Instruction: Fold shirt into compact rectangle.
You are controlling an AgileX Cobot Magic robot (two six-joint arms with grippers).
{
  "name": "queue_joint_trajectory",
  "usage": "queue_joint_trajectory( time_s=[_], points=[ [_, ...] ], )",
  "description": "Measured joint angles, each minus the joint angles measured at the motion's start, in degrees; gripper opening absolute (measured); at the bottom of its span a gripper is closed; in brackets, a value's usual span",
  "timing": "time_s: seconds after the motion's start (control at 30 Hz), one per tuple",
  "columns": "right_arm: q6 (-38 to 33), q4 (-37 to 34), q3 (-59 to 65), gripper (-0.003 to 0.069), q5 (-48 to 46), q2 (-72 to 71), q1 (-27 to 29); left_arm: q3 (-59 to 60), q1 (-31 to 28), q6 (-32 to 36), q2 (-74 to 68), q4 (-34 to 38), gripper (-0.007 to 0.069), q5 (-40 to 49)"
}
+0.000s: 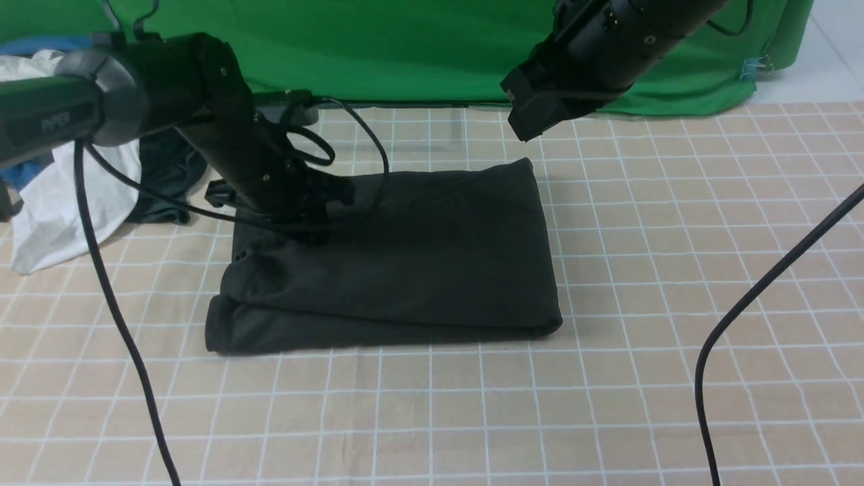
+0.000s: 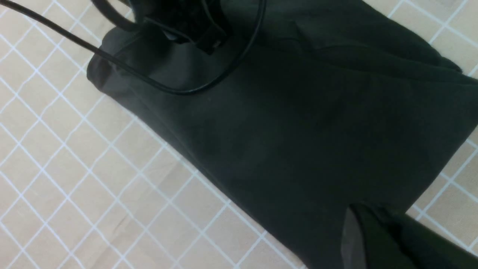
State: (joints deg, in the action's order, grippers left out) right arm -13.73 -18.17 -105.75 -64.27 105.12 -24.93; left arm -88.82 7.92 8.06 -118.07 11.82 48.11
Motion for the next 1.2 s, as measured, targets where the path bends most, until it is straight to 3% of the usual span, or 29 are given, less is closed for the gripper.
queue_joint_trajectory(
  time_s=[0.2,0.33,0.43,0.6,0.7,1.2],
  points=[
    [0.0,0.0,0.0,0.0038,0.4,0.0,0.0,0.0,0.0,2.5,-1.5,-2.0,0.038,0.1],
    [0.0,0.0,0.0,0.0038,0.6,0.0,0.0,0.0,0.1,3.3,-2.0,-1.7,0.0437,1.0],
    [0.0,0.0,0.0,0.0038,0.9,0.0,0.0,-0.1,0.2,4.5,-2.0,-1.7,0.0377,1.5],
    [0.0,0.0,0.0,0.0038,1.3,0.0,0.0,-0.3,0.8,5.3,-1.4,-2.0,0.0072,3.2],
    [0.0,0.0,0.0,0.0038,1.9,0.0,0.0,-1.0,0.8,5.6,-0.2,-2.1,0.0022,4.3],
    [0.0,-0.1,0.1,0.0038,2.8,0.0,0.0,-1.7,0.8,1.2,6.8,-8.1,0.0013,-0.4]
  ],
)
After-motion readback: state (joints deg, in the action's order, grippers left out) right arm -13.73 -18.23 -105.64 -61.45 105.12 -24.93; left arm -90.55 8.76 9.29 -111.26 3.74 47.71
